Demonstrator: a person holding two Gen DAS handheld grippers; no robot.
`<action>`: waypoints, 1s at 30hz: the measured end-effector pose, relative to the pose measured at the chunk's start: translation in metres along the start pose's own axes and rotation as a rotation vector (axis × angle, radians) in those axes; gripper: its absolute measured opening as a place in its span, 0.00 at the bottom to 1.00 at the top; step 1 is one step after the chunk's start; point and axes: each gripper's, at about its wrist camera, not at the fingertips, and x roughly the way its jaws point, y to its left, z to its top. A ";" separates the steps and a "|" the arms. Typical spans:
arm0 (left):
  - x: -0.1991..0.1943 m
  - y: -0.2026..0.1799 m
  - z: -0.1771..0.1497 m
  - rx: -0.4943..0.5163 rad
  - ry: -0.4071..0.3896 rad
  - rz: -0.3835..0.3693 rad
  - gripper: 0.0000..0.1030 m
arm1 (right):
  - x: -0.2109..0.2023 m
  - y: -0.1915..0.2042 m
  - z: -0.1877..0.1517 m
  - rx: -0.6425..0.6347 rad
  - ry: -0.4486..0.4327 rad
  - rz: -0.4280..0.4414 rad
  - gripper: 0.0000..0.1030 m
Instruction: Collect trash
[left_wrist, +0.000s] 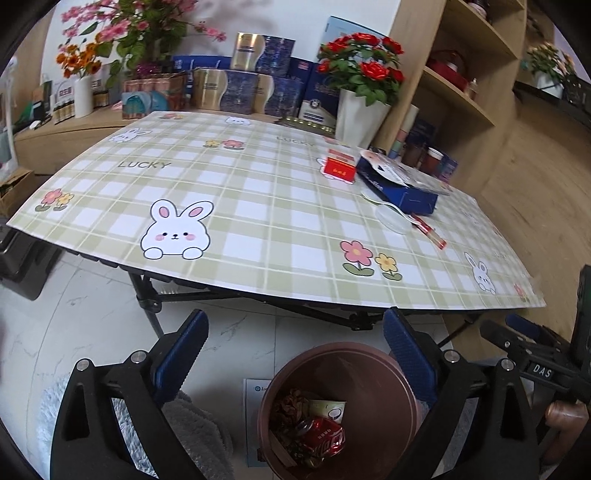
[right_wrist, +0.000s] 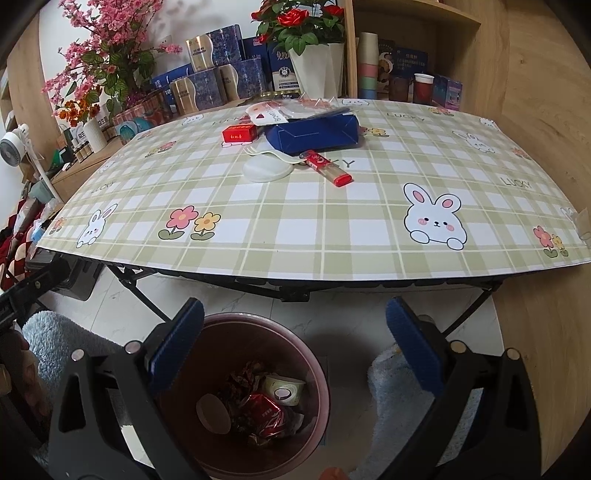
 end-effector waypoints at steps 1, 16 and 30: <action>0.000 0.001 0.000 -0.003 0.001 0.006 0.90 | 0.000 0.001 0.000 -0.004 -0.005 0.000 0.94; 0.013 -0.005 -0.001 0.019 0.024 0.041 0.90 | 0.014 -0.017 0.001 0.048 -0.024 0.014 0.95; 0.036 -0.032 0.022 0.090 0.089 0.005 0.90 | 0.028 -0.053 0.051 0.038 -0.084 0.070 0.95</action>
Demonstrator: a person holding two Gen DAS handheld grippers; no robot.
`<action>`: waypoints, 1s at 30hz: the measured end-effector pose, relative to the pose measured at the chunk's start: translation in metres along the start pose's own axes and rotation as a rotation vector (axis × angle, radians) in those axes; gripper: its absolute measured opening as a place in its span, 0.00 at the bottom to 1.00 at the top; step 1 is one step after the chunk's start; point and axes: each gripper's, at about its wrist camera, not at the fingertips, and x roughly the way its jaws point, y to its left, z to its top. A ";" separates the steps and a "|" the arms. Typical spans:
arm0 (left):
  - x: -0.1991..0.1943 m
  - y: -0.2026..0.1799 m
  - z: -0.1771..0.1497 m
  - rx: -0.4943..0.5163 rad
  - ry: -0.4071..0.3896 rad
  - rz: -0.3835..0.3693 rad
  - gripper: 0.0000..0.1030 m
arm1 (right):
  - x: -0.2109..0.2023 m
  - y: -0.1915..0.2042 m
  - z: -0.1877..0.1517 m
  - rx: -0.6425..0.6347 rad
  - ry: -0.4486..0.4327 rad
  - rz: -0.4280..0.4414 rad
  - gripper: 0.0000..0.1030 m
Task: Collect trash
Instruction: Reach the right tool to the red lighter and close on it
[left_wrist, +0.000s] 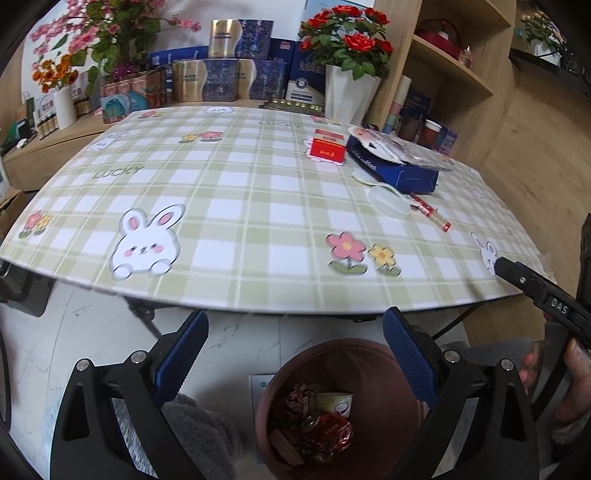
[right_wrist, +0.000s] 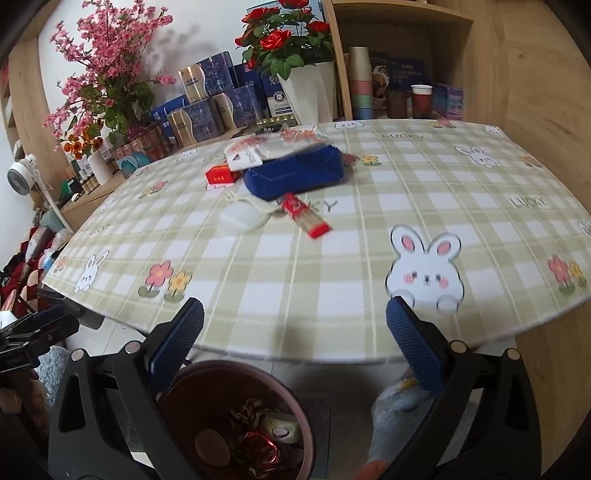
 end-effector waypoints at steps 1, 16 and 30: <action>0.002 -0.003 0.005 0.002 0.003 -0.012 0.90 | 0.002 -0.001 0.005 -0.018 0.001 -0.017 0.95; 0.084 -0.078 0.091 0.263 0.106 -0.172 0.90 | 0.070 -0.026 0.042 -0.091 0.166 -0.013 0.94; 0.138 -0.091 0.125 0.245 0.191 -0.169 0.87 | 0.118 -0.007 0.079 -0.267 0.210 0.070 0.54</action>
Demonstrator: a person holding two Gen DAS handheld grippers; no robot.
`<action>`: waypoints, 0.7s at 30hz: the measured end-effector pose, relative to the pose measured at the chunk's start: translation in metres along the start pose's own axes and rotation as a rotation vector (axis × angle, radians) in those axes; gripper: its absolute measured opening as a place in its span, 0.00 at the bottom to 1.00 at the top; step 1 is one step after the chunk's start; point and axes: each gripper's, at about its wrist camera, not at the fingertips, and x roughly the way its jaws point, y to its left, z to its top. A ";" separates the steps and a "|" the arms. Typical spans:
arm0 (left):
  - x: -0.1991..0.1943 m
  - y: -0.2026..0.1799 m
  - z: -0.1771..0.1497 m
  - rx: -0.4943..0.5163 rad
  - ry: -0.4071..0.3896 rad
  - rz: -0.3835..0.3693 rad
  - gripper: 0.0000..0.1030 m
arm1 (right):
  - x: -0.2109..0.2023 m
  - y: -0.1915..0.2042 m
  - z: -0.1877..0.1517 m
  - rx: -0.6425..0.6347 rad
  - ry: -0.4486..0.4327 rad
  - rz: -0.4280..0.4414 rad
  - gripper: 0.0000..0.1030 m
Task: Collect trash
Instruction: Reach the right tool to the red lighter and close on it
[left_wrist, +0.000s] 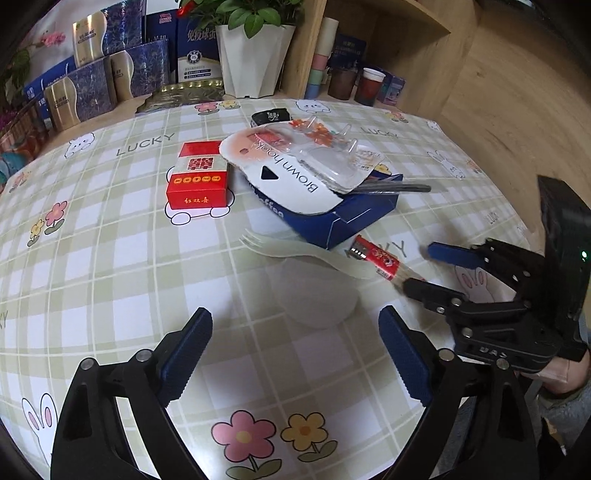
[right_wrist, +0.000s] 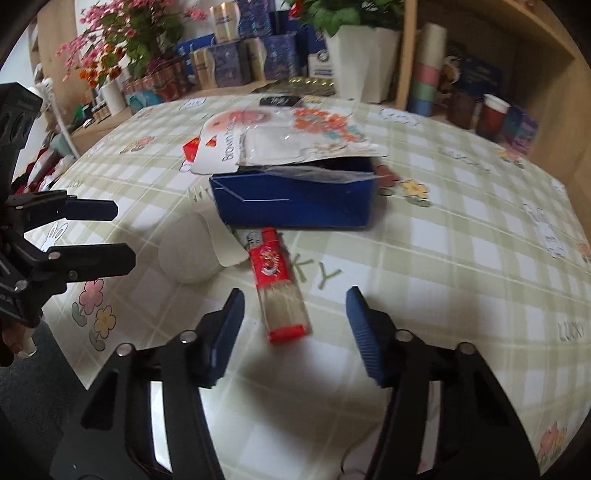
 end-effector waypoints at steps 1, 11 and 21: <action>0.002 0.000 -0.001 0.005 0.004 0.004 0.87 | 0.004 0.002 0.001 -0.013 0.008 -0.003 0.52; 0.019 0.006 0.000 -0.018 0.006 -0.011 0.87 | 0.018 0.006 0.007 -0.047 -0.002 -0.021 0.48; 0.034 -0.017 0.006 0.078 -0.007 -0.007 0.87 | 0.011 0.004 0.000 -0.028 -0.033 0.021 0.26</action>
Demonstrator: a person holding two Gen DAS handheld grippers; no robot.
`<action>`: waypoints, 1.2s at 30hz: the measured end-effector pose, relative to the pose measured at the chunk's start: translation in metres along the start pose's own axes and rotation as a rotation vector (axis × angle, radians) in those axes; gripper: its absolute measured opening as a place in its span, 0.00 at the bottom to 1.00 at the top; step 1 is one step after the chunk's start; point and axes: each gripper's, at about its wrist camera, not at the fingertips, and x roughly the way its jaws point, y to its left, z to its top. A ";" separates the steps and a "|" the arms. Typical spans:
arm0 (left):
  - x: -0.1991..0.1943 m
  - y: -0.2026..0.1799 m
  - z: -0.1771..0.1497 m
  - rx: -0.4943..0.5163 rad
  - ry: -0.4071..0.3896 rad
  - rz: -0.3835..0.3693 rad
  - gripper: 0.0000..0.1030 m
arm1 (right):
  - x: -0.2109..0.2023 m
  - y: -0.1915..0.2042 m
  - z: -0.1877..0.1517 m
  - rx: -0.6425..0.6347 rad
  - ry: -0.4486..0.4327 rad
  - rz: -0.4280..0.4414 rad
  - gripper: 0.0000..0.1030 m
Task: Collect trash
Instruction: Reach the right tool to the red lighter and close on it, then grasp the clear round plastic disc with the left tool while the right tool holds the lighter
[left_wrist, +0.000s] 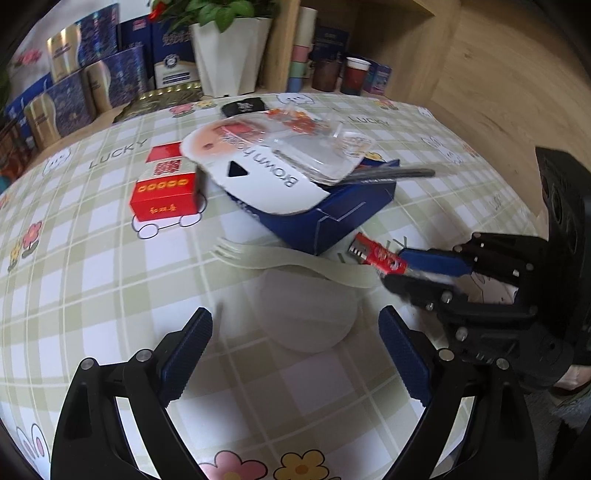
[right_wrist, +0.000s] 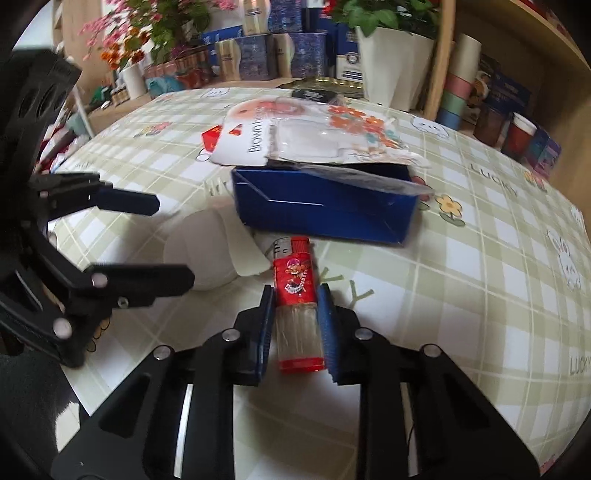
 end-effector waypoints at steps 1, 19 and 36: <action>0.001 -0.001 0.000 0.010 0.003 0.001 0.87 | -0.002 -0.004 0.000 0.027 -0.010 0.001 0.26; 0.022 -0.011 0.003 0.081 0.006 0.108 0.84 | -0.012 -0.017 -0.005 0.104 -0.078 -0.007 0.26; 0.005 0.006 -0.005 -0.033 -0.074 0.069 0.58 | -0.014 -0.016 -0.007 0.096 -0.087 -0.020 0.26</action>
